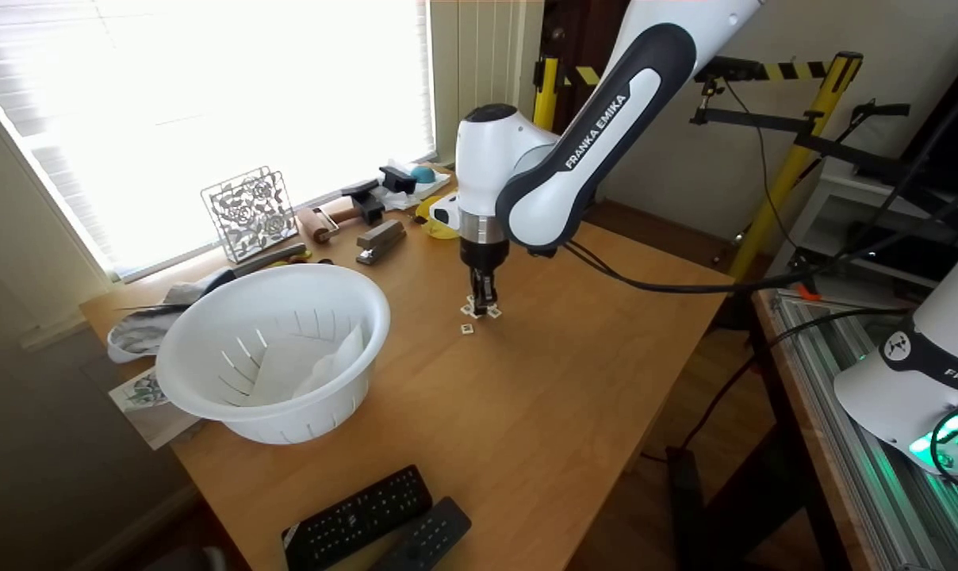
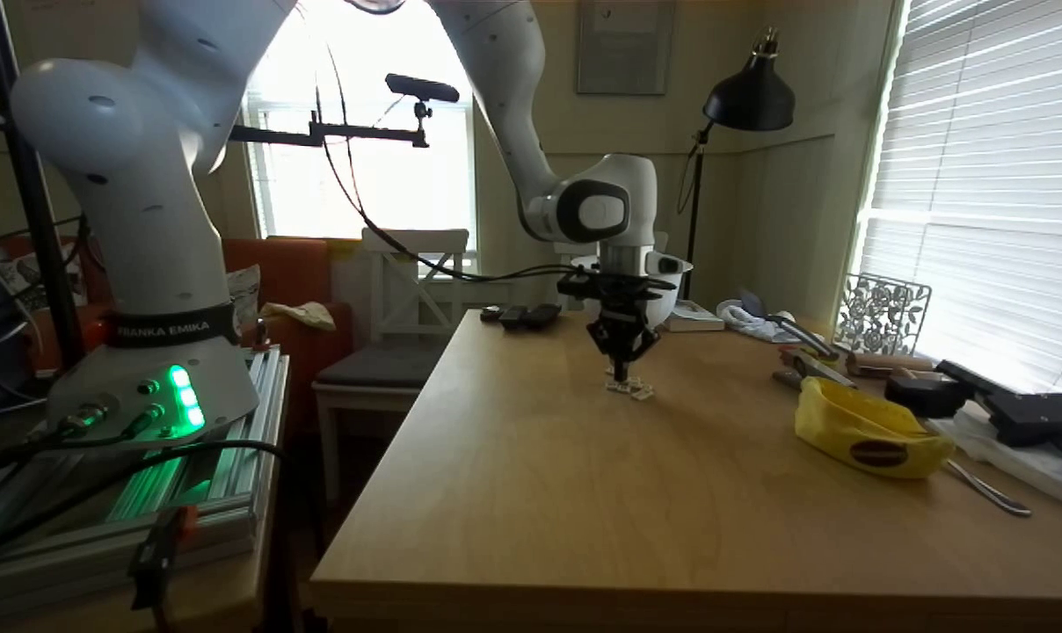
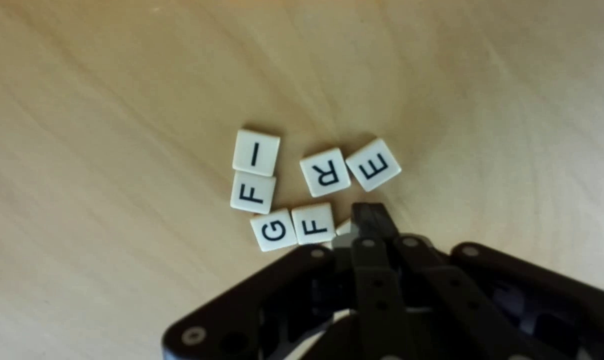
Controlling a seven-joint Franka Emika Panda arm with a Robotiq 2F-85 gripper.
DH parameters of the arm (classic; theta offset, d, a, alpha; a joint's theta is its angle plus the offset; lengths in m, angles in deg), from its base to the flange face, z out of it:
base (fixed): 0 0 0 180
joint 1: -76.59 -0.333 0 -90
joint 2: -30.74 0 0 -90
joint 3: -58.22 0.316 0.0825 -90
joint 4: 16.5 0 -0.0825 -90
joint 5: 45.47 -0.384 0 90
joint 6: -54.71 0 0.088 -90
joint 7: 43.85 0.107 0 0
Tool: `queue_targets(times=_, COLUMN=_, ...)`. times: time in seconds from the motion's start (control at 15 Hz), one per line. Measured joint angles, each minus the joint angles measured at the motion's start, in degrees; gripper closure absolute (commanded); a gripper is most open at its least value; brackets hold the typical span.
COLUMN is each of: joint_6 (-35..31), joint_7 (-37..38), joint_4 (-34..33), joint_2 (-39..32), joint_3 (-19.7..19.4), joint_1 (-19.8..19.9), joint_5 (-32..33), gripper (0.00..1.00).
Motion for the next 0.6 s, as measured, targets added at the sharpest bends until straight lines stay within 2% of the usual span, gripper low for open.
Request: queue_targets(times=0.6, joint_6=0.0, joint_7=-2.69, joint_4=-2.08, joint_2=-1.22, joint_3=-0.13, joint_1=-0.79, joint_5=1.95, gripper=1.0)
